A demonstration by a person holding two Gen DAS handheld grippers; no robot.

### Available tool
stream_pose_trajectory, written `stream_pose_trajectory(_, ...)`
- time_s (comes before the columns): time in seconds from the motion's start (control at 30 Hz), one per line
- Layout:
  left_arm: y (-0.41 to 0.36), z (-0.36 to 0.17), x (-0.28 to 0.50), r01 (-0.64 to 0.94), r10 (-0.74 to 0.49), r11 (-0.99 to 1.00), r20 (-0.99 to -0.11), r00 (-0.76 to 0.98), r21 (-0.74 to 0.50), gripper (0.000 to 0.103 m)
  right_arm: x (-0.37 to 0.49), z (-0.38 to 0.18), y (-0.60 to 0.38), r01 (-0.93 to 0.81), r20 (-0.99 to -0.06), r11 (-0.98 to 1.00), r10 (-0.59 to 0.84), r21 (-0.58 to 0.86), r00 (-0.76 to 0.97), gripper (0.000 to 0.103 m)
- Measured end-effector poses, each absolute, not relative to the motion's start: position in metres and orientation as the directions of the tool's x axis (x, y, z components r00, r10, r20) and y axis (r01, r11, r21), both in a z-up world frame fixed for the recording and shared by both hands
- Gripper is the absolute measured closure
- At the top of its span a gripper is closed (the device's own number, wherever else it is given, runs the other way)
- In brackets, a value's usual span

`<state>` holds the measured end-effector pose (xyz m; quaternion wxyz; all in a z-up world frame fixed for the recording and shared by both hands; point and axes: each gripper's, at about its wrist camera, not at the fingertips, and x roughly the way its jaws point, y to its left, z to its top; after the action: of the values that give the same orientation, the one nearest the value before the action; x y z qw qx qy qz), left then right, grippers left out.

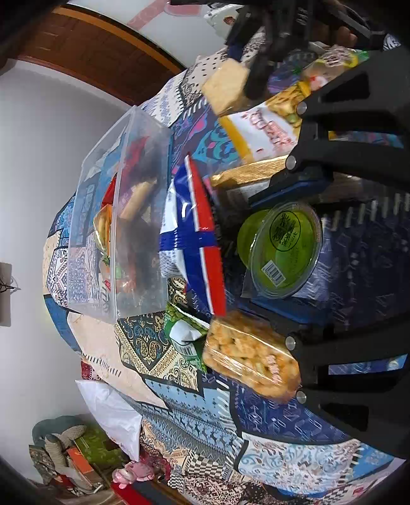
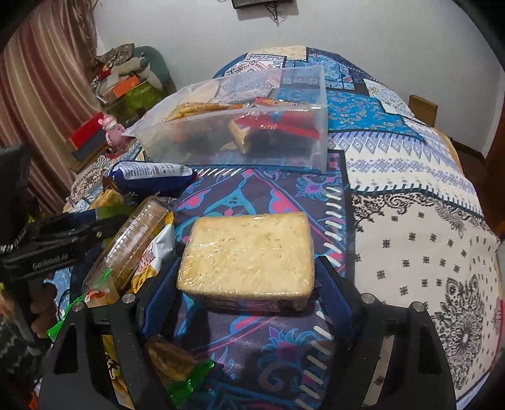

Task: Organize snacks
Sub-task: 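Carry the cup and cracker pack into the clear box and release both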

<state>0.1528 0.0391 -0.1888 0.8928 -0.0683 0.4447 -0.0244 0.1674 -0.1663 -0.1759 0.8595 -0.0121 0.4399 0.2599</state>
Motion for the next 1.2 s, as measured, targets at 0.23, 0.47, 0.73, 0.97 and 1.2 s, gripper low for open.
stream_pose_trajectory(0.23, 0.044, -0.163, 0.137, -0.026, -0.090, 0.990, -0.761, 0.642, -0.139, 0.047, 0.165, -0.153, -0.174, -0.449, -0.728, 0.873, 0.432, 0.190, 0.532, 0.024)
stream_pose_trajectory(0.47, 0.048, -0.119, 0.132, -0.019, -0.080, 0.991, -0.699, 0.710, -0.133, 0.047, 0.165, -0.136, -0.174, -0.453, -0.710, 0.880, 0.412, 0.146, 0.571, 0.025)
stream_pose_trajectory(0.73, 0.048, -0.093, 0.156, -0.018, -0.066, 0.993, -0.660, 0.749, -0.120, 0.047, 0.176, -0.102, -0.170, -0.474, -0.659, 0.872, 0.428, 0.122, 0.618, 0.025)
stream_pose_trajectory(0.97, 0.055, -0.091, 0.194, -0.039, -0.052, 0.991, -0.647, 0.761, -0.126, 0.047, 0.202, -0.081, -0.155, -0.490, -0.622, 0.864, 0.446, 0.112, 0.644, 0.025)
stream_pose_trajectory(1.2, 0.065, -0.094, 0.234, -0.055, -0.048, 0.989, -0.641, 0.766, -0.139, 0.047, 0.245, -0.084, -0.131, -0.488, -0.632, 0.862, 0.455, 0.136, 0.628, 0.025)
